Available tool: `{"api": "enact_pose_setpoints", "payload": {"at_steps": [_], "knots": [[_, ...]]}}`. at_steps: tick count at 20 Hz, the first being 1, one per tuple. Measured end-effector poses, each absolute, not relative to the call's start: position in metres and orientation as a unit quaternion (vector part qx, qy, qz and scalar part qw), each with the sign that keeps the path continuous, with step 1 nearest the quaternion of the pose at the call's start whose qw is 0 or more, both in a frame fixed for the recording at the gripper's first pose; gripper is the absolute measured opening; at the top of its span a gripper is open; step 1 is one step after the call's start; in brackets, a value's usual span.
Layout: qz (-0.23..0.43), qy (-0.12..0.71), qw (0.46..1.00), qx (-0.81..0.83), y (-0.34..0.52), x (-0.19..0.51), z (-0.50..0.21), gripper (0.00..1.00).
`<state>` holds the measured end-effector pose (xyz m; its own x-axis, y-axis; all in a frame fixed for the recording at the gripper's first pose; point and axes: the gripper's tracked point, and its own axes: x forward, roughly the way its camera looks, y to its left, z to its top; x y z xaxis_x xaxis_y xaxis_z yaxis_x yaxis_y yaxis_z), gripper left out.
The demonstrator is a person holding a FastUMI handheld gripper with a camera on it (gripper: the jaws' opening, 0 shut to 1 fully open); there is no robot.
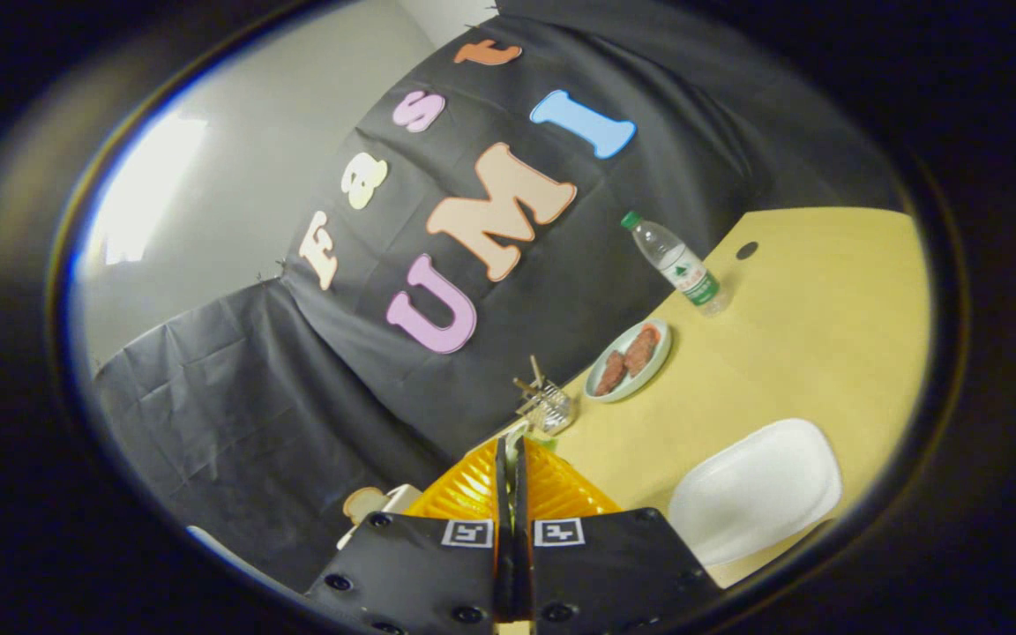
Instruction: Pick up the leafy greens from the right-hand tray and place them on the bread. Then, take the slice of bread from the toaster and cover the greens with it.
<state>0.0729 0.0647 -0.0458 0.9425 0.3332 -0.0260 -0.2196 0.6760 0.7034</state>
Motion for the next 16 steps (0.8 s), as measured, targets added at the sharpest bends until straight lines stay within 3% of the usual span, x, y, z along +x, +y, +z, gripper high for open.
{"api": "enact_pose_setpoints", "payload": {"at_steps": [4, 11, 16], "knots": [[0.211, 0.09, 0.891, 0.391, 0.129, 0.077, -0.046, 0.03], [0.248, 0.103, 0.879, 0.395, 0.209, 0.091, -0.067, 0.03], [0.212, 0.159, 0.894, 0.362, 0.213, 0.105, -0.12, 0.03]]}}
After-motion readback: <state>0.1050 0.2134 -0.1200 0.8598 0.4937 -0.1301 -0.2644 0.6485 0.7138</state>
